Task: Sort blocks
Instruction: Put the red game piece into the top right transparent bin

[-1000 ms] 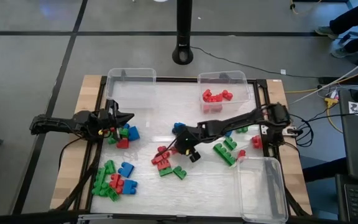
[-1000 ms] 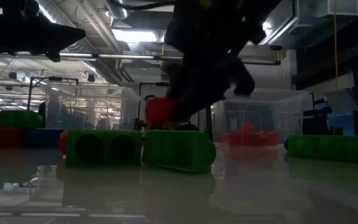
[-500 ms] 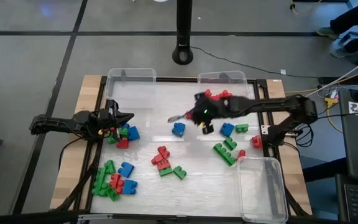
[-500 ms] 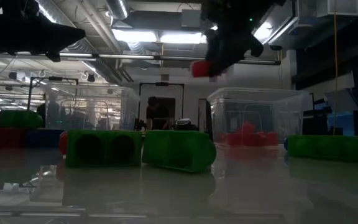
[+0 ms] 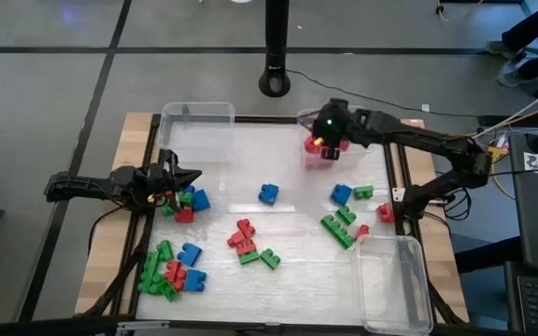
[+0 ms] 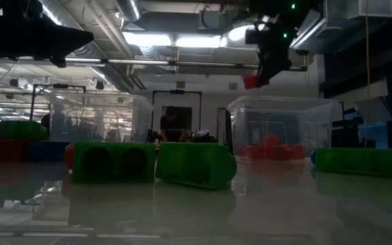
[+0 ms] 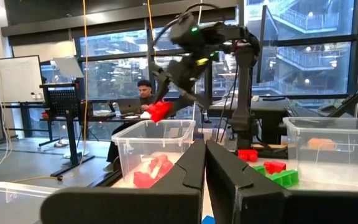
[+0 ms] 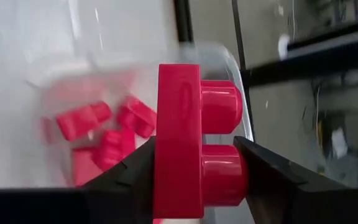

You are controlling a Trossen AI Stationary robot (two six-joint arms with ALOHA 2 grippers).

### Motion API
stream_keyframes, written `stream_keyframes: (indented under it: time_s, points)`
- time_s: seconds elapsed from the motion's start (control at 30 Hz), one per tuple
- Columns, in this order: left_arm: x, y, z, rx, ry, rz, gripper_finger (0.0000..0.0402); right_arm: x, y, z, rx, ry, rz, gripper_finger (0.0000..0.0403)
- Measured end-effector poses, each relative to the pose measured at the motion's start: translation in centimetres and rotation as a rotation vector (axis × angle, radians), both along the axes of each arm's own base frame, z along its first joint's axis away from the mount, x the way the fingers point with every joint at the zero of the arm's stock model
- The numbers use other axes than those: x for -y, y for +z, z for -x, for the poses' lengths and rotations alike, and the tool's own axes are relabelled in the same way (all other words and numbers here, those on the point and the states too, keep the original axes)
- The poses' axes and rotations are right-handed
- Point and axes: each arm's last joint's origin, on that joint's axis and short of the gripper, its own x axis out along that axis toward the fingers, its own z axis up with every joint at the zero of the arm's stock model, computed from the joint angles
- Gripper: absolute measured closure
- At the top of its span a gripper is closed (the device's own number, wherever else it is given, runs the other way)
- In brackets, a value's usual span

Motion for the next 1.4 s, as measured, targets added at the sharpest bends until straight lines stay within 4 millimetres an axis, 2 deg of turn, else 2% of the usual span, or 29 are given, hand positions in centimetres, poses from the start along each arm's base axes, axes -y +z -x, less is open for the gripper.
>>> stream_keyframes:
  time_s: [0.17,0.3,0.57,0.67,0.8,1.0,1.17,1.4]
  points:
    - [0.0,0.0,0.0,0.0,0.0,-0.001,0.0398,1.5,-0.3,0.6,0.012,-0.085,-0.02,0.0201]
    - [0.0,0.0,0.0,0.0,0.0,-0.001,0.0398,1.4,-0.3,0.6,0.012,-0.084,-0.022,0.019]
    - [0.0,0.0,0.0,0.002,-0.002,0.006,0.0398,1.4,-0.3,0.5,0.031,-0.106,-0.035,0.0107]
    - [0.0,0.0,0.0,0.003,-0.002,0.009,0.0398,0.8,-0.3,0.1,0.072,-0.039,-0.101,0.0082]
    - [0.0,0.0,0.0,0.003,-0.001,0.007,0.0398,-1.4,0.1,-1.7,0.182,0.099,-0.162,0.0065]
    - [0.0,0.0,0.0,0.002,-0.001,0.005,0.0398,-6.2,0.8,-4.8,0.323,0.329,-0.161,0.0067]
    - [0.0,0.0,0.0,0.003,-0.001,0.006,0.0398,-9.6,-0.7,-7.5,0.347,0.503,-0.203,0.0067]
    - [0.0,0.0,0.0,0.003,-0.001,0.006,0.0398,-13.5,-4.4,-11.2,0.354,0.668,-0.273,0.0068]
